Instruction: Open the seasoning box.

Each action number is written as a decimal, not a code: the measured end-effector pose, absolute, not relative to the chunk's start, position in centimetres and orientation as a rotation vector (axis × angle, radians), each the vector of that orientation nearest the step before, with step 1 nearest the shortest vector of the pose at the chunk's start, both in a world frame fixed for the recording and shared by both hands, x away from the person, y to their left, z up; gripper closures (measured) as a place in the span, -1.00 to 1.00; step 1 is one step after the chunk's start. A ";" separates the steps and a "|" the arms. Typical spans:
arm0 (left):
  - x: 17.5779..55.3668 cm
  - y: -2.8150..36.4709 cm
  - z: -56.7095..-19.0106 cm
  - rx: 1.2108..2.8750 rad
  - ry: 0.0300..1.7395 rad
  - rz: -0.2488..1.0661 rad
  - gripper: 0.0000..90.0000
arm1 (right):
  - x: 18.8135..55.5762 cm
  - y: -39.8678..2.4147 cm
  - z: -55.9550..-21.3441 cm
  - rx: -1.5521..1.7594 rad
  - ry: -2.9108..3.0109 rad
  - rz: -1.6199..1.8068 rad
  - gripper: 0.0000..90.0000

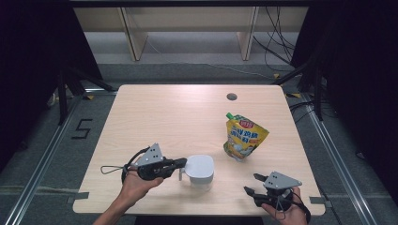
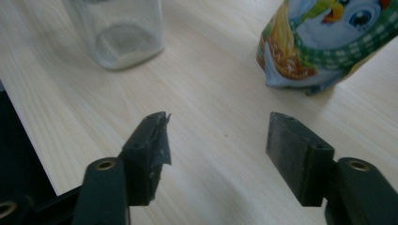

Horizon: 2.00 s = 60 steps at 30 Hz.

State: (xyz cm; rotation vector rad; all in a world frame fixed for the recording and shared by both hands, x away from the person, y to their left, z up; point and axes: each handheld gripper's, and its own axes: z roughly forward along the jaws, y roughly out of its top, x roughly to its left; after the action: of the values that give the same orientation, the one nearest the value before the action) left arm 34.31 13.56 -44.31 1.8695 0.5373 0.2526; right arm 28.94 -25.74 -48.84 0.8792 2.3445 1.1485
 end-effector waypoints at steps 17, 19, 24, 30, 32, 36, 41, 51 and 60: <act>34.3 13.9 -44.5 1.867 0.541 0.251 0.95 | 29.1 -21.0 -46.8 0.658 2.269 1.338 0.91; 34.3 13.9 -44.6 1.859 0.547 0.245 0.95 | 29.2 -20.7 -46.6 0.629 2.275 1.340 0.93; 34.2 13.9 -44.6 1.854 0.550 0.244 0.95 | 29.2 -20.1 -46.0 0.590 2.287 1.373 0.97; 34.2 14.0 -44.7 1.856 0.545 0.241 0.94 | 29.7 -19.2 -45.7 0.580 2.282 1.413 0.99; 34.1 14.0 -44.8 1.846 0.561 0.232 0.95 | 29.8 -18.8 -45.5 0.579 2.298 1.421 1.00; 34.2 14.1 -44.8 1.850 0.553 0.233 0.94 | 30.2 -18.0 -45.4 0.561 2.302 1.416 1.00; 34.5 14.1 -44.8 1.850 0.544 0.234 0.94 | 30.6 -17.1 -45.2 0.539 2.293 1.412 1.00; 34.5 15.1 -44.8 1.822 0.558 0.233 0.57 | 30.6 -15.7 -44.0 0.476 2.283 1.423 1.00; 33.9 16.4 -46.7 1.963 0.539 0.180 -0.12 | 30.8 -14.9 -43.6 0.443 2.262 1.440 1.00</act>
State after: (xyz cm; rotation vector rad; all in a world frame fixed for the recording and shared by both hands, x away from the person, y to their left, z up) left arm 33.92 16.43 -46.68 1.9632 0.5388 0.1797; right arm 30.76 -14.92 -43.63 0.4432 2.2623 1.4403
